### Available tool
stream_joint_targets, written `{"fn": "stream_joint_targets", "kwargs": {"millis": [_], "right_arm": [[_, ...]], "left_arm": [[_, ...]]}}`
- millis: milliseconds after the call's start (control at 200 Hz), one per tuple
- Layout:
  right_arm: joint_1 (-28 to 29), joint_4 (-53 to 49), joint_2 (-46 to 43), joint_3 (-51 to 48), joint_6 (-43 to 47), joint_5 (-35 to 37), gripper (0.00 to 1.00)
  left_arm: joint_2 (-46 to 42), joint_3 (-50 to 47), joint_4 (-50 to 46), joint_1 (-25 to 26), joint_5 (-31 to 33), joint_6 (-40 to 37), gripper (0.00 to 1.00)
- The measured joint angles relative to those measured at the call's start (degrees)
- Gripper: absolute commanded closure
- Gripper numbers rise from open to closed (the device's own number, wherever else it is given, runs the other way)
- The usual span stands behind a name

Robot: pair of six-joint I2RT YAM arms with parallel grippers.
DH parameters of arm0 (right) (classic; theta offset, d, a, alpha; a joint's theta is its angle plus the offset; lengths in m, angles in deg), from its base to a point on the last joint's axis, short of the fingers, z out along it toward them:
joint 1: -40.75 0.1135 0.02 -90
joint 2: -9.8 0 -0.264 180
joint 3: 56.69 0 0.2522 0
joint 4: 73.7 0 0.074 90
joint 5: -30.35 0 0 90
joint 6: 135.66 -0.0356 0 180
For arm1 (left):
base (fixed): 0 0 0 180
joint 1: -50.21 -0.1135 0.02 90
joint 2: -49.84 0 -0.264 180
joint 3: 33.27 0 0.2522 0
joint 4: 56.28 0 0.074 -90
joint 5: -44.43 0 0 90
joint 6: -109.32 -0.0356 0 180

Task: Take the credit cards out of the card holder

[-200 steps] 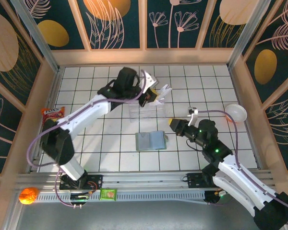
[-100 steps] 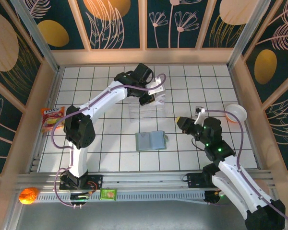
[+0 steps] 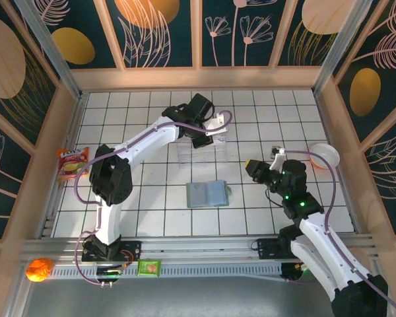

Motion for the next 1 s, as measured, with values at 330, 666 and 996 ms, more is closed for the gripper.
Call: {"fn": "stream_joint_targets", "kwargs": {"millis": [330, 666, 996], "right_arm": [[-0.26, 0.00, 0.68, 0.00, -0.61, -0.70, 0.78], [-0.42, 0.00, 0.68, 0.00, -0.81, -0.72, 0.78], [-0.68, 0.00, 0.68, 0.00, -0.81, -0.74, 0.78]], "left_arm": [[0.00, -2.64, 3.52, 0.04, 1.46, -0.31, 1.00], [0.00, -2.67, 4.31, 0.04, 2.38, -0.90, 1.00], [0.00, -2.99, 4.81, 0.04, 2.97, -1.92, 1.00]]}}
